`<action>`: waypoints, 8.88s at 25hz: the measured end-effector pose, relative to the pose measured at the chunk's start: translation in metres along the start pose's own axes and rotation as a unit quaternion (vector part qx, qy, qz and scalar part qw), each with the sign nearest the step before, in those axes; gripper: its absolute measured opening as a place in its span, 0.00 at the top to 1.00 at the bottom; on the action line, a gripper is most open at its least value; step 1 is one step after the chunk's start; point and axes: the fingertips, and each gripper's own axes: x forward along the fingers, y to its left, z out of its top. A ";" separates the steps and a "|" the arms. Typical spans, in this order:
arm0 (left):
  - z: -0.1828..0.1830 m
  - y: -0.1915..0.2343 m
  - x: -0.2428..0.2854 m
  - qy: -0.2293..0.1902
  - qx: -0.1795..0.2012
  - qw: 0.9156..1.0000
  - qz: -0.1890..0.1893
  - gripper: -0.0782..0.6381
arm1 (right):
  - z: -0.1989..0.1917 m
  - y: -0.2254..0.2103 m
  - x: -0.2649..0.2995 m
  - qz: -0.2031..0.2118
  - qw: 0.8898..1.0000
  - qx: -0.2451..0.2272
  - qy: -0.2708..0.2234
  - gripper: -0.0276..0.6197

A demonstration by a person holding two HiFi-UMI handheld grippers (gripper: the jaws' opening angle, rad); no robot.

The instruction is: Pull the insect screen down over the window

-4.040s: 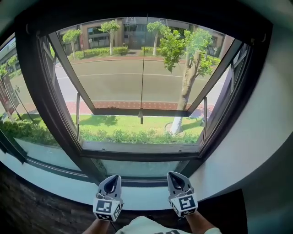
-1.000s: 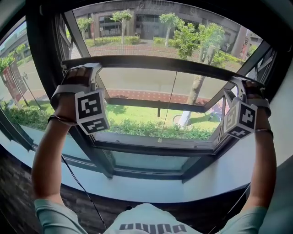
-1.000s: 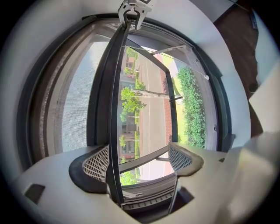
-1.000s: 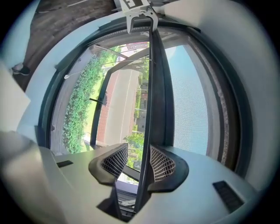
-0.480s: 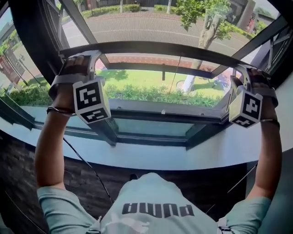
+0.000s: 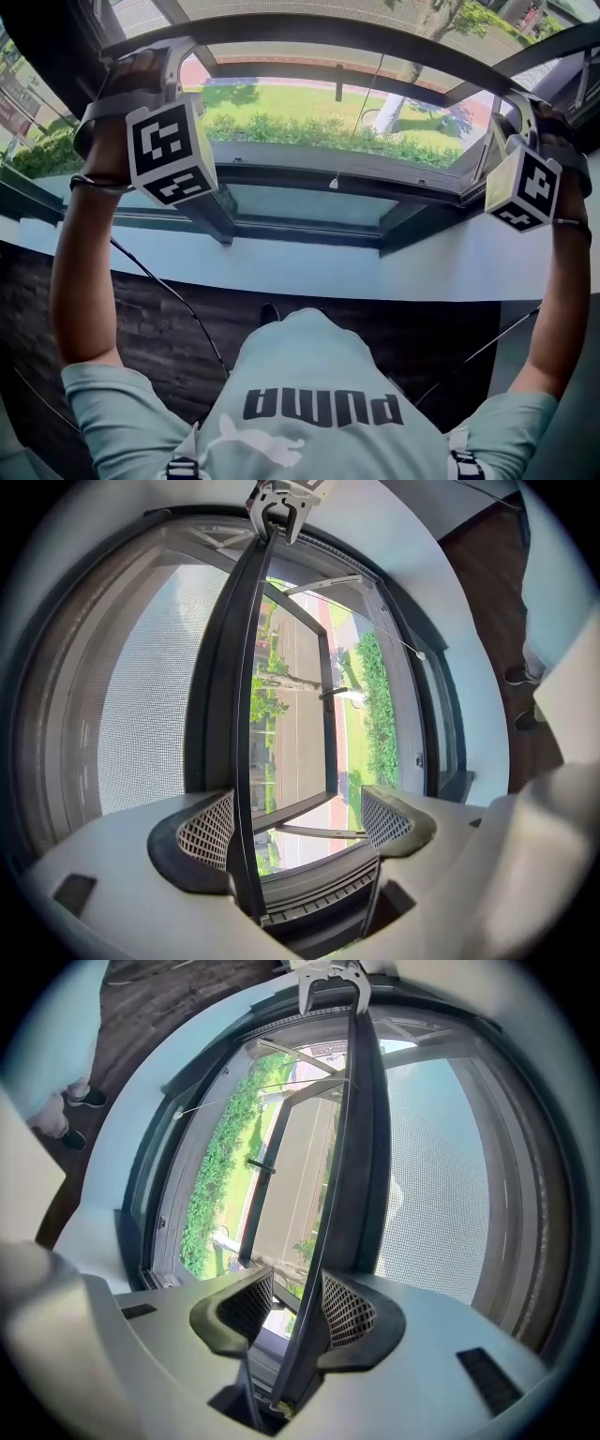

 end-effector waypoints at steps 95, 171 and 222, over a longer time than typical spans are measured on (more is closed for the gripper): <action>0.022 -0.350 0.146 0.115 -0.020 0.993 0.033 0.43 | 0.109 0.374 0.115 -0.007 0.998 0.027 0.059 0.79; 0.185 -0.315 -0.040 -0.183 -0.756 0.594 -0.204 0.87 | 0.090 0.303 -0.036 0.092 0.631 0.742 -0.206 0.95; 0.108 -0.492 -0.600 -0.249 -0.700 0.644 -0.182 0.87 | 0.156 0.414 -0.627 0.027 0.621 0.757 -0.202 0.95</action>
